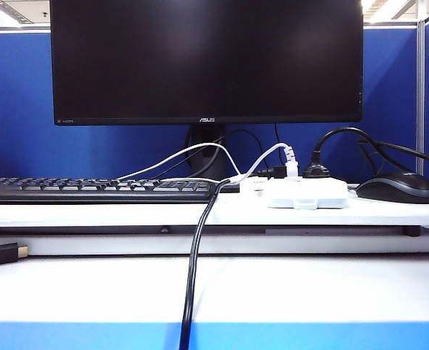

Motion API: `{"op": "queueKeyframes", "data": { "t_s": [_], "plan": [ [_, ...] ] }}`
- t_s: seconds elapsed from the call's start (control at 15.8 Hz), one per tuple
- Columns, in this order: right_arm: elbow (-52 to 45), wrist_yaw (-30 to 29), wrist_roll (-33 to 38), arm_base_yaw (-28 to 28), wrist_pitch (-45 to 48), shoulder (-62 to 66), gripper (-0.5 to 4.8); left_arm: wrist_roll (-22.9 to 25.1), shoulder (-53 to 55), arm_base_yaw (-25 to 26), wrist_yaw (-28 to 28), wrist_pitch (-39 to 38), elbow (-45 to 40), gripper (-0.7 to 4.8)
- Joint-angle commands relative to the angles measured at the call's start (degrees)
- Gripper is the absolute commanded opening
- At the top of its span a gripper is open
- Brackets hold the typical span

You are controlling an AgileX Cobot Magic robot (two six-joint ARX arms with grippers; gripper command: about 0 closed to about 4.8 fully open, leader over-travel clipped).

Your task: Unplug the white charger from the socket, then place it next to the socket.

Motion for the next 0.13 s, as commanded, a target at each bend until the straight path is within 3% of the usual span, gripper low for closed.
{"op": "queueKeyframes", "data": {
  "t_s": [0.06, 0.13],
  "plan": [
    [-0.22, 0.13, -0.11, -0.04, 0.52, -0.13, -0.06, -0.20, -0.02, -0.11, 0.00, -0.55, -0.07, -0.02],
    [-0.22, 0.13, -0.11, -0.04, 0.52, -0.13, -0.06, -0.20, -0.02, -0.11, 0.00, -0.55, -0.07, -0.02]
  ]
}}
